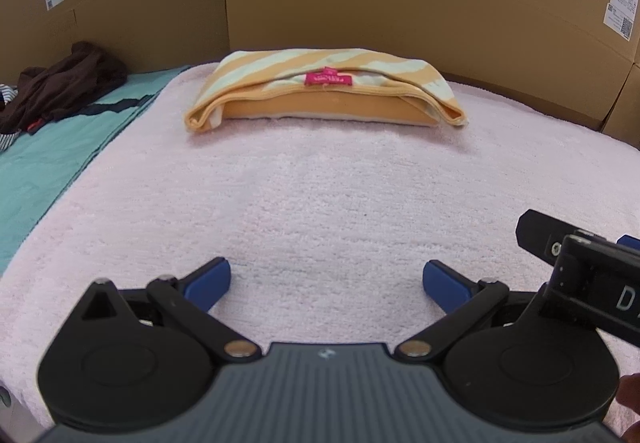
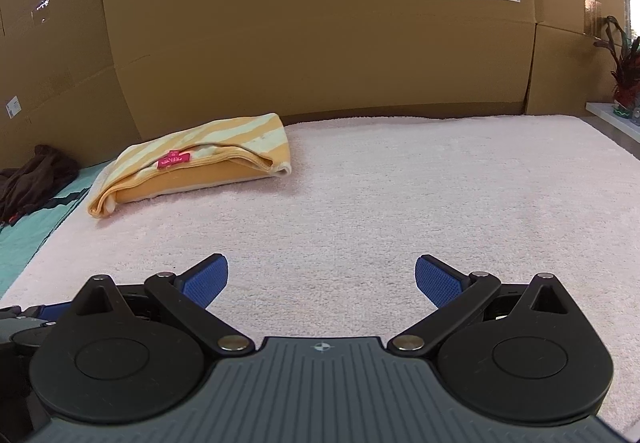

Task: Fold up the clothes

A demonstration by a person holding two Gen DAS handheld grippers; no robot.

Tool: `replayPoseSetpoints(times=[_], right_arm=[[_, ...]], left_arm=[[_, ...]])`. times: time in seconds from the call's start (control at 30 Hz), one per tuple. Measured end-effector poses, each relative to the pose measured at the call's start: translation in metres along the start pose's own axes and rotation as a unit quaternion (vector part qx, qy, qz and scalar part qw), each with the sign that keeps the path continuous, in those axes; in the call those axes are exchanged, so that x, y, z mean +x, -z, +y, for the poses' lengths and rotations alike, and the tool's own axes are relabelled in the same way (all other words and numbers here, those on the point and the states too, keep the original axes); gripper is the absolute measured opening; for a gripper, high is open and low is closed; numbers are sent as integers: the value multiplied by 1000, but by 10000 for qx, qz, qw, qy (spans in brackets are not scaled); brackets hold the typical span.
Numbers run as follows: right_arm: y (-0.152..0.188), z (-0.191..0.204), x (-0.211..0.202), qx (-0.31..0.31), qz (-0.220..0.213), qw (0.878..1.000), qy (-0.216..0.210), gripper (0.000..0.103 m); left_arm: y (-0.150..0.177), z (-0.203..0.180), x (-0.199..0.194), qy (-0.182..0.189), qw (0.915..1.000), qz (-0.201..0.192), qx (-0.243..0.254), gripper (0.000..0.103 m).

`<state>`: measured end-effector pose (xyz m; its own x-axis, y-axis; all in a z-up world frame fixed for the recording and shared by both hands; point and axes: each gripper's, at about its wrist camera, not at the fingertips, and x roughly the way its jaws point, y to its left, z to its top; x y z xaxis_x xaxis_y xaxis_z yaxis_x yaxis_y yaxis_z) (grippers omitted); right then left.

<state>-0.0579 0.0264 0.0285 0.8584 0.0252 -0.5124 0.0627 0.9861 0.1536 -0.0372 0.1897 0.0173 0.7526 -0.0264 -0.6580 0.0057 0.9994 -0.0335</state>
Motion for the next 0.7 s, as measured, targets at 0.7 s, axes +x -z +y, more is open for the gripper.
replayPoseSetpoints(times=[0.7], right_arm=[[-12, 23, 21, -109, -22, 9999, -116, 102]], left_arm=[[-11, 48, 8, -471, 9982, 9, -381, 103]])
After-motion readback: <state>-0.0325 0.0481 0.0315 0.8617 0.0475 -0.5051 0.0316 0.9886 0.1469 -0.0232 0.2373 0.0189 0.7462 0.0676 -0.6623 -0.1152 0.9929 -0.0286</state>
